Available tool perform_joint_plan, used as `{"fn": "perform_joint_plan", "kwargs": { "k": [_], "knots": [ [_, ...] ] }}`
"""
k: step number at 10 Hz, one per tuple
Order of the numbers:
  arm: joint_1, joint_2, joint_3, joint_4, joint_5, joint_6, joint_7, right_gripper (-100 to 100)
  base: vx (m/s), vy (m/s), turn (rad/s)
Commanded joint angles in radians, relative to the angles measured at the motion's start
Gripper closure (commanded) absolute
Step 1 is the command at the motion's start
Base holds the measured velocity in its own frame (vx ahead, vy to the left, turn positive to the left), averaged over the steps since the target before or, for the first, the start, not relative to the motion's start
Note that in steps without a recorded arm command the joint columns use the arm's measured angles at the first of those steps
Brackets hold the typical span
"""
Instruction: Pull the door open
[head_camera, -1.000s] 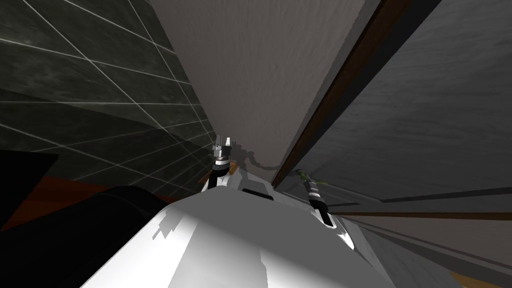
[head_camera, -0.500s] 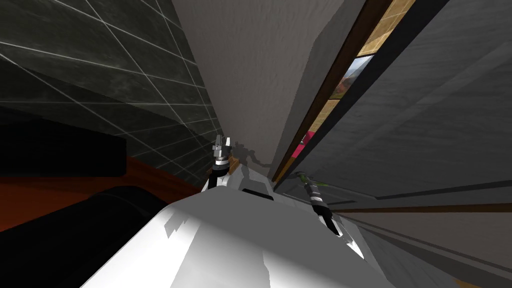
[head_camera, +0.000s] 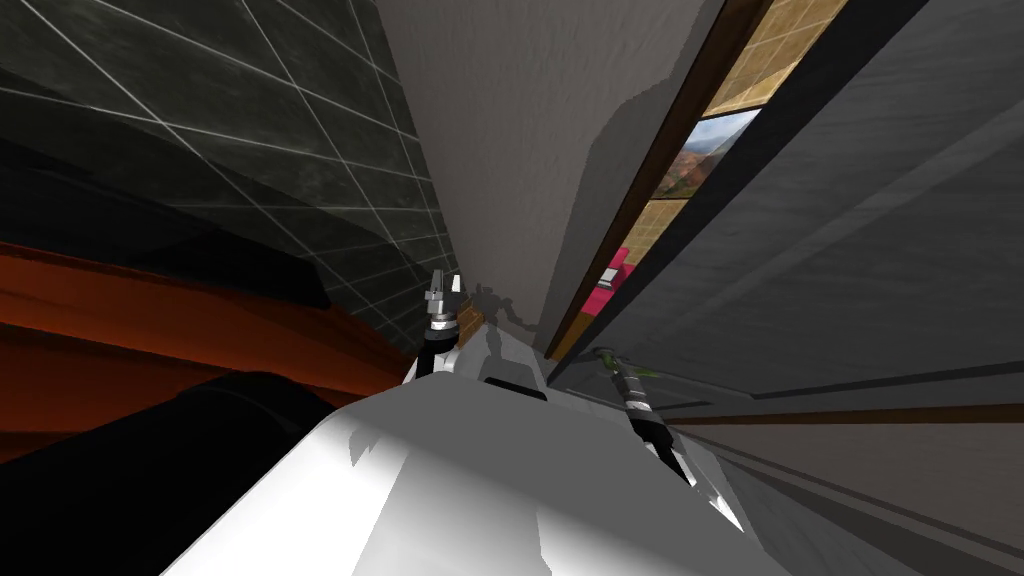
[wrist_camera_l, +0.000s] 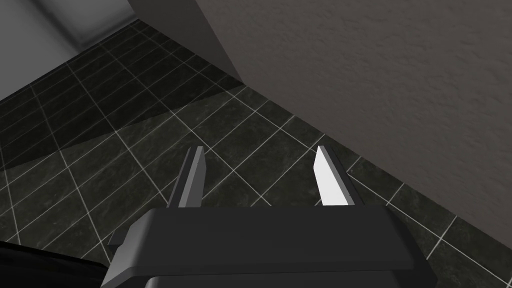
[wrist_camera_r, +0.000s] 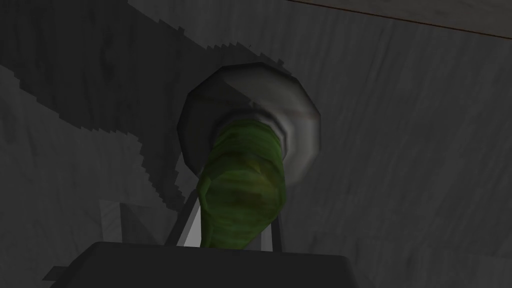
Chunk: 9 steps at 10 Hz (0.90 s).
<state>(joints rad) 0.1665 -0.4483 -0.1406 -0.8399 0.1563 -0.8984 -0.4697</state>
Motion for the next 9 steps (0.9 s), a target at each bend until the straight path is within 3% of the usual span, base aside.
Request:
{"fn": "perform_joint_plan", "kwargs": {
  "k": [1,4,6,7,9],
  "knots": [
    [0.016,-0.013,-0.001,0.011,0.006,-0.037,-0.012,100,-0.211,-0.070,0.162],
    [0.043,-0.036,0.000,0.027,0.018,-0.096,-0.038,100,-0.214,-0.074,0.172],
    [0.051,-0.043,0.000,0.031,0.021,-0.112,-0.045,100,-0.160,-0.036,0.059],
    [0.049,-0.037,0.004,0.025,0.021,-0.098,-0.044,100,-0.074,-0.010,0.006],
    [0.062,-0.048,0.002,0.046,0.027,-0.139,-0.054,100,-0.202,-0.110,0.230]
  ]
}}
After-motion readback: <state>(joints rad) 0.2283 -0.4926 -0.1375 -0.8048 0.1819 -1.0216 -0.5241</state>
